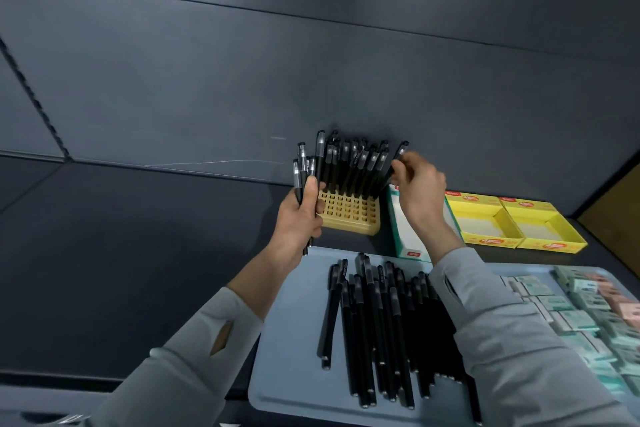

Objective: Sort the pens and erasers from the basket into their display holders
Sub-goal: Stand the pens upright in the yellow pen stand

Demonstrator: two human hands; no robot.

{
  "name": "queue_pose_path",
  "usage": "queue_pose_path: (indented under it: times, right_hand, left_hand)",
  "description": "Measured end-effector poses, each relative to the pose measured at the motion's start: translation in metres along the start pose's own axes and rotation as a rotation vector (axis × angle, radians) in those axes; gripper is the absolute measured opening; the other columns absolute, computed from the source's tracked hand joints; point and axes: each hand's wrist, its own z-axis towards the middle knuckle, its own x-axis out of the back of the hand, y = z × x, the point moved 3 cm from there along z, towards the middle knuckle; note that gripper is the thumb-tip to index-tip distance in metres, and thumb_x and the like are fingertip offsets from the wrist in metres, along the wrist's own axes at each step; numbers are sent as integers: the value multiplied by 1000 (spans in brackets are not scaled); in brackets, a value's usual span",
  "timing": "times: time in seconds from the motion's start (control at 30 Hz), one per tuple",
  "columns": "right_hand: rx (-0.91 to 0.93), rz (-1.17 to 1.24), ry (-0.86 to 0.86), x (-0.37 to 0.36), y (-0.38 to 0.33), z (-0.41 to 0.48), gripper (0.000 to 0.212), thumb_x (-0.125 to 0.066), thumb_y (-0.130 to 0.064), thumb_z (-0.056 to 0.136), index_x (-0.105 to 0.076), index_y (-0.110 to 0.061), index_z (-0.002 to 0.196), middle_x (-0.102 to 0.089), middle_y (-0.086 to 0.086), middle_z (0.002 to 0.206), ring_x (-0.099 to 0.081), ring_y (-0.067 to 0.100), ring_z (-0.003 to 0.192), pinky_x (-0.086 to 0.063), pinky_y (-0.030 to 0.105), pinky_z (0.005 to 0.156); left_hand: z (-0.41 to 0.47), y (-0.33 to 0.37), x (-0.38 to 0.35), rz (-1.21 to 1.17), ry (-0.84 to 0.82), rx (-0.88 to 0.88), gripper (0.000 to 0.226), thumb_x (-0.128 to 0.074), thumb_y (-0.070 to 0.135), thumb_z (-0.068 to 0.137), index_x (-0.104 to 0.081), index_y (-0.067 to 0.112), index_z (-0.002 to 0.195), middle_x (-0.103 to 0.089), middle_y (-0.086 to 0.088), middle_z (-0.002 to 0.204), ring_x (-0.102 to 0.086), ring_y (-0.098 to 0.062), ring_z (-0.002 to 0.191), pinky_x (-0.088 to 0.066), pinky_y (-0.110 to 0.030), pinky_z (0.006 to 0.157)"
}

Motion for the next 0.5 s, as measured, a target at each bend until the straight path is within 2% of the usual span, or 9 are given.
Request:
queue_pose_path:
  times: [0.07,0.17,0.3,0.4,0.5]
  right_hand:
    - [9,14,-20,-5,1,0,19,-55,-21,99,-59,-11,84,-69,10,73,-68,27,71,-45,28,63]
    - [14,-4,-45,-9,-2,4,20,-54,-22,99,-58,-10,84,-68,12,71,-67,31,71,-41,28,63]
    - [42,-59,-72,-10,-4,8,20,-51,-21,100,-59,-8,87,-68,15,74,-62,40,72,-47,36,68]
    - [33,-49,-80,-10,-4,7,20,-50,-21,101,-58,-8,89,-68,16,74,-64,40,73,-51,39,70]
    - [42,-24,-100,-8,-5,7,18,-49,-20,101,-59,-9,90,-68,14,74,-67,36,74,-54,39,73]
  left_hand:
    - [0,1,1,-11,-17,0,41,-43,49,98,-57,15,116,-45,6,70,-33,-8,53,-33,-23,51]
    - [0,2,3,-16,-24,9,35,-47,41,99,-56,12,115,-51,5,71,-43,-8,56,-40,-24,53]
    - [0,0,4,-56,4,34,21,-52,31,99,-57,11,106,-61,2,77,-56,-9,64,-50,-25,61]
    - [0,-2,6,-78,15,31,11,-55,23,98,-57,12,100,-64,0,79,-59,-8,65,-52,-24,63]
    - [2,-4,5,-94,8,33,10,-56,20,97,-58,10,101,-65,-2,81,-60,-9,67,-52,-23,63]
